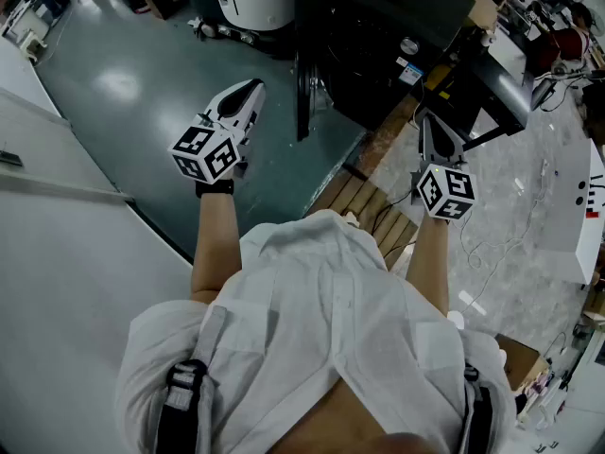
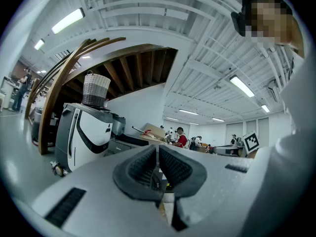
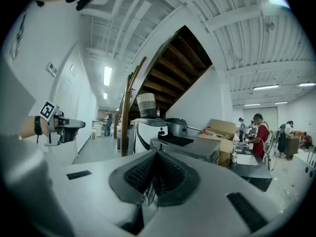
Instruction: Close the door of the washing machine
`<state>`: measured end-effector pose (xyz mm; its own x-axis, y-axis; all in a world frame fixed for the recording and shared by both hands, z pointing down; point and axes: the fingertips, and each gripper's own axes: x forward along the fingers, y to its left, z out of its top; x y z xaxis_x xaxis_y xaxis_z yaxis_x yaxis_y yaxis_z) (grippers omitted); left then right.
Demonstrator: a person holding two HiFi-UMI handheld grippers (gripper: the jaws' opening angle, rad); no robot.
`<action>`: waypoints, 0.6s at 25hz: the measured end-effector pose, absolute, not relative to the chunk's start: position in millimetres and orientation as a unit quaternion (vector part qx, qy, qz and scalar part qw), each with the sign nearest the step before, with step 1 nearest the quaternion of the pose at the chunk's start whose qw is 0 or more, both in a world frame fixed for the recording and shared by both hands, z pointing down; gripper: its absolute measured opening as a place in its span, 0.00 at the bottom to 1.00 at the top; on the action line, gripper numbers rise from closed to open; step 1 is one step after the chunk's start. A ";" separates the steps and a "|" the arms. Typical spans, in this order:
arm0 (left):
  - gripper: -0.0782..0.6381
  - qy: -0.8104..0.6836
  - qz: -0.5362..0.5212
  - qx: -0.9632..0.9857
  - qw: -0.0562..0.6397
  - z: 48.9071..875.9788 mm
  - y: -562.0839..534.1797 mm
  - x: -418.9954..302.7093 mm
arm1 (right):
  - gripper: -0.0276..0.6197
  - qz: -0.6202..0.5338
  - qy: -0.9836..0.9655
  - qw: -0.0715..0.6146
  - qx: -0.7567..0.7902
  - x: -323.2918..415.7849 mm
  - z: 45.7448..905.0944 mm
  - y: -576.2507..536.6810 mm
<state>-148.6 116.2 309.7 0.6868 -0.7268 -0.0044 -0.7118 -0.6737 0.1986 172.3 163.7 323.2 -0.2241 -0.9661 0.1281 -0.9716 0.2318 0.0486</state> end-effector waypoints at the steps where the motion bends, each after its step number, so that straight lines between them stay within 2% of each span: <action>1: 0.15 -0.393 -0.042 0.914 0.091 310.0 115.9 -149.0 | 0.08 0.021 -0.782 0.066 0.619 171.6 323.7 163.5; 15: 0.15 -0.382 -0.044 0.918 0.098 315.5 115.2 -151.2 | 0.09 0.020 -0.787 0.051 0.615 165.7 325.3 163.4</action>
